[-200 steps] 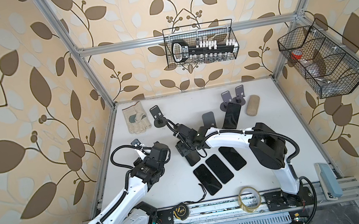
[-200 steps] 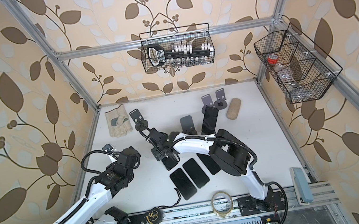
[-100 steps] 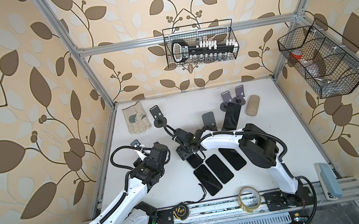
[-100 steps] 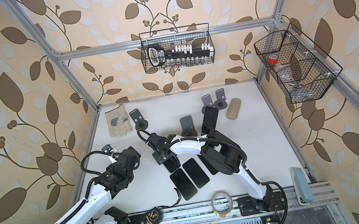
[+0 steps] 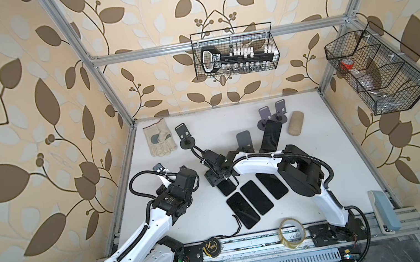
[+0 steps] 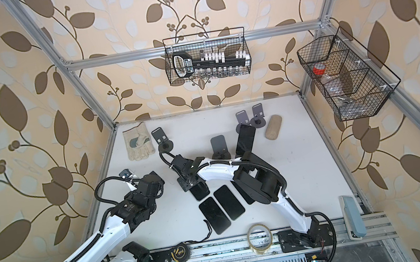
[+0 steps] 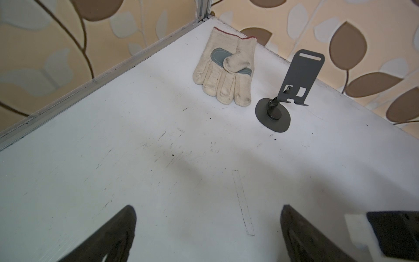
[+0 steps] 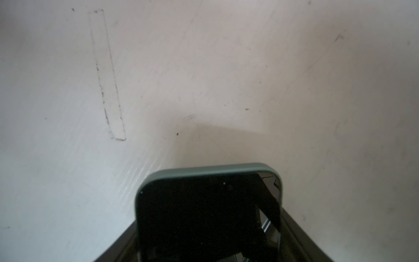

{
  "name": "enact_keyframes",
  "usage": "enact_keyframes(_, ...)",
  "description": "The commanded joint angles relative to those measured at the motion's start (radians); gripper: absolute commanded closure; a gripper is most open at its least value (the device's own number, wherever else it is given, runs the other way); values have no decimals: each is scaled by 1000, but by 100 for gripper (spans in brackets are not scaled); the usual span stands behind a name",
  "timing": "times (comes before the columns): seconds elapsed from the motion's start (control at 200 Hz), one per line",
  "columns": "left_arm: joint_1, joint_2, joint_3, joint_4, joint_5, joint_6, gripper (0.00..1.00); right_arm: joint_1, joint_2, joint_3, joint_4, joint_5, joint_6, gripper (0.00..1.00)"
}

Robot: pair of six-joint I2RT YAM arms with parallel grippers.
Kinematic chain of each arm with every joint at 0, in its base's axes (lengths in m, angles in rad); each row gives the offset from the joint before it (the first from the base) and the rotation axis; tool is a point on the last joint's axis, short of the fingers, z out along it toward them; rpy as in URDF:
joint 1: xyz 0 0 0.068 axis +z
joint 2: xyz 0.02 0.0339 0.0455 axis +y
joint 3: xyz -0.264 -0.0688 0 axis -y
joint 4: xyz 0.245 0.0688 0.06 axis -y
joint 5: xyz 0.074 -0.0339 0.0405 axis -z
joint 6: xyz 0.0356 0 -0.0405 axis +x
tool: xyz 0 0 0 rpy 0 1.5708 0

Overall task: Remove the phone from the phone stand
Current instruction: Place the phone at the center of the table.

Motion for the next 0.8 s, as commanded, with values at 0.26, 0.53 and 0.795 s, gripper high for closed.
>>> enact_keyframes(0.26, -7, -8, 2, 14, -20, 9, 1, 2, 80, -14, -21, -26, 40, 26)
enact_keyframes(0.53, -7, -4, 7, 11, -21, 16, 1, 2, 89, -16, -23, -24, 31, 25)
enact_keyframes(0.795, -7, -1, 9, 10, -19, 17, 1, 0, 103, -19, -46, -18, 39, 23)
